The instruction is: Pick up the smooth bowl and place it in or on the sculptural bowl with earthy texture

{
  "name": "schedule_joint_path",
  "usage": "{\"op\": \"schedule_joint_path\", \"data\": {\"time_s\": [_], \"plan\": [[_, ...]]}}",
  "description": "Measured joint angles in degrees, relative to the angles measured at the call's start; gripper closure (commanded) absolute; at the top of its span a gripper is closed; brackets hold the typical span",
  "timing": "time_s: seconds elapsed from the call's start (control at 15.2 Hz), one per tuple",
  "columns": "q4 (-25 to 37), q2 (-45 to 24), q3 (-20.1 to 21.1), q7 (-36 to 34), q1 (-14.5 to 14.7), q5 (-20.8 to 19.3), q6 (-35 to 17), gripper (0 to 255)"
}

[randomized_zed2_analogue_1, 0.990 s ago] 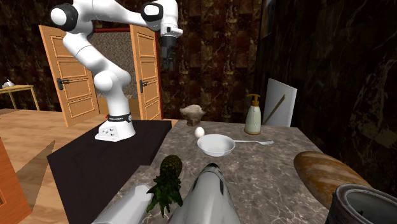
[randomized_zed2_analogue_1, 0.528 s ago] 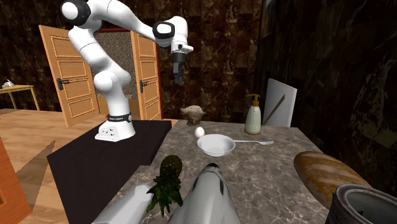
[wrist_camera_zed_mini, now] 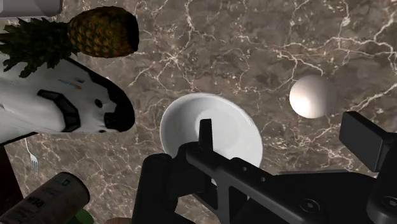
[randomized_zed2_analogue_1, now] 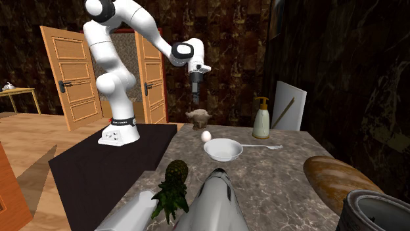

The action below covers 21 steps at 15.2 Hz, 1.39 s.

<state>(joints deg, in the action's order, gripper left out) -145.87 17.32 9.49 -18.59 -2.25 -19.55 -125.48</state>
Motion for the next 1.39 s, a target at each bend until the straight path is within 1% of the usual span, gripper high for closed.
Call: {"op": "schedule_joint_path", "data": {"time_s": [0.2, 0.26, 0.59, 0.79, 1.06, 1.19, 1.39], "plan": [[1.6, -7.0, 0.9, -3.5, -1.5, -5.4, -4.7, 0], [2.1, -8.7, 1.3, -4.8, -1.7, -7.1, -5.6, 0], [7.6, -21.9, 1.3, -12.9, -2.9, -18.8, -10.7, 0], [11.7, -29.4, 0.4, -17.8, -2.2, -25.6, -12.1, 0], [18.3, -38.9, -1.9, -22.3, -0.8, -33.2, -13.0, 0], [20.6, -41.8, -2.6, -23.4, -0.1, -35.0, -13.0, 0], [21.8, -44.2, -3.5, -24.4, -0.1, -36.8, -14.0, 0]]}}
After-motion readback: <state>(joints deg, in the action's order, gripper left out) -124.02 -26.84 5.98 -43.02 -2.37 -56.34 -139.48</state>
